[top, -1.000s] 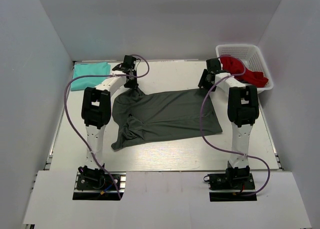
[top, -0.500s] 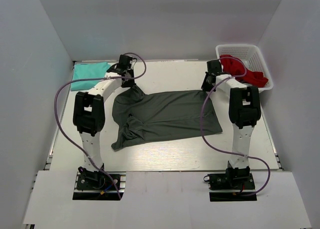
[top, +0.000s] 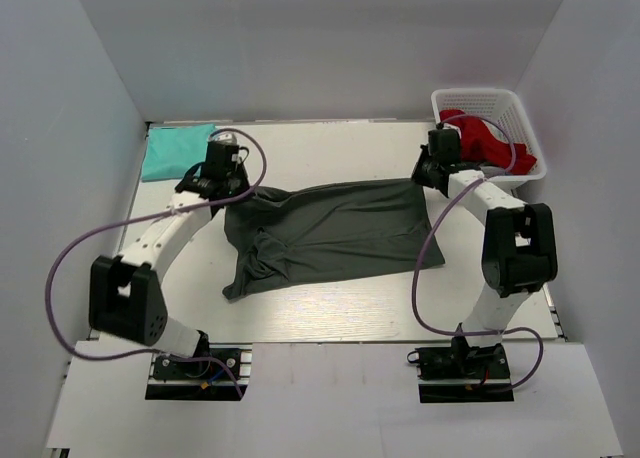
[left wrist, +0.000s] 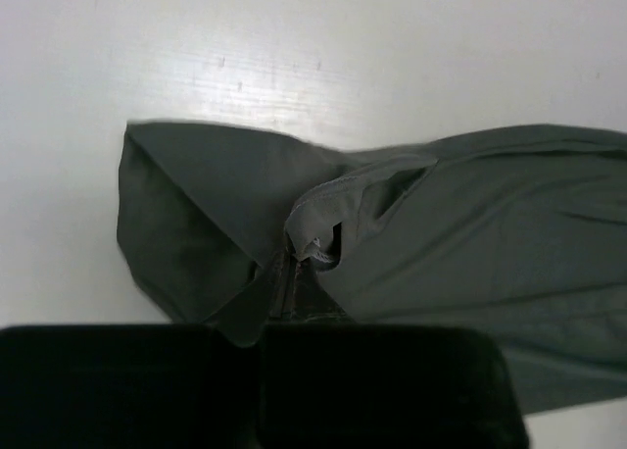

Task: Fold and stack the t-shirts
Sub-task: Fold the other side of the tshirt into a rectangle

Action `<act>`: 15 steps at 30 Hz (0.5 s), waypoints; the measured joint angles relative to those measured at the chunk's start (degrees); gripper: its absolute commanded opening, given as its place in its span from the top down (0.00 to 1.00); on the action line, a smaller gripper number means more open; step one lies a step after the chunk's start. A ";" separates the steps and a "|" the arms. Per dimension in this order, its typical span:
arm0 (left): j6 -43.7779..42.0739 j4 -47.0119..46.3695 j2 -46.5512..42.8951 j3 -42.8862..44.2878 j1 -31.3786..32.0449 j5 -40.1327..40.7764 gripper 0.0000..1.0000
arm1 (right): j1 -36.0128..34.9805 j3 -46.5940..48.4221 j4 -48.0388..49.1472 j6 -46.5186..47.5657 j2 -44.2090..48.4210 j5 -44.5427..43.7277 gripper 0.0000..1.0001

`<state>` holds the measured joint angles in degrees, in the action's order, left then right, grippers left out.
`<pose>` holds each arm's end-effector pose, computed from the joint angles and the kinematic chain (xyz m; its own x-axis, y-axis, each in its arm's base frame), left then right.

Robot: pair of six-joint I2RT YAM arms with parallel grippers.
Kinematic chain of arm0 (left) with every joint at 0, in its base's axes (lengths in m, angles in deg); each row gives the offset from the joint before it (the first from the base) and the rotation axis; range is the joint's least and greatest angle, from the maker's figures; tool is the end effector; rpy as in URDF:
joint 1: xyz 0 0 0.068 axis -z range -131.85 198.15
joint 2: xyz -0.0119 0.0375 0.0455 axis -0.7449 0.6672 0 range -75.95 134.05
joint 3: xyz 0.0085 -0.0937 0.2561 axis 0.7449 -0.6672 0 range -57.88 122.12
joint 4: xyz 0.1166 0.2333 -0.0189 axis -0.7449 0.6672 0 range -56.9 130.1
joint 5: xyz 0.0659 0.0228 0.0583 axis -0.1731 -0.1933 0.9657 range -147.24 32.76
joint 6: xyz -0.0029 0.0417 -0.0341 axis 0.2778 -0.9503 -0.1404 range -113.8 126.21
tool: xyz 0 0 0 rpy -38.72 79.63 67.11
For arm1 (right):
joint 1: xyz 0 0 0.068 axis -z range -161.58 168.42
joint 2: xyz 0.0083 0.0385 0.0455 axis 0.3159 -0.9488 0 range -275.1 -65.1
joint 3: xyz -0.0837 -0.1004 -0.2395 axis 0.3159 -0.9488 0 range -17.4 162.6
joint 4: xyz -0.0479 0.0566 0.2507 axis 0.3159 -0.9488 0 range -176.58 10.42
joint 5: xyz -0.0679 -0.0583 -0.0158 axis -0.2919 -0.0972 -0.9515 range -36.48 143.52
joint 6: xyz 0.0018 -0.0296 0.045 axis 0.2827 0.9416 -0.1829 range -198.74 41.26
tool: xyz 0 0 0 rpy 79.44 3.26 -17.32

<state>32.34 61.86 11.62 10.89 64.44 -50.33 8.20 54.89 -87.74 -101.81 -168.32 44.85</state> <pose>0.3217 -0.0896 0.2745 -0.7241 -0.2440 -0.6451 -0.1320 0.9671 -0.2176 0.4006 0.0667 0.2274 -0.5944 0.2865 -0.7514 0.1877 0.9580 0.2167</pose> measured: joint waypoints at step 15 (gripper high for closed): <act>12.04 6.32 -28.06 -25.51 0.31 -7.04 1.00 | 0.02 -13.35 4.04 1.33 12.24 -0.63 1.00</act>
<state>44.38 68.17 -16.44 -14.62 64.75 -57.36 8.22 41.53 -83.70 -100.48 -156.08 44.22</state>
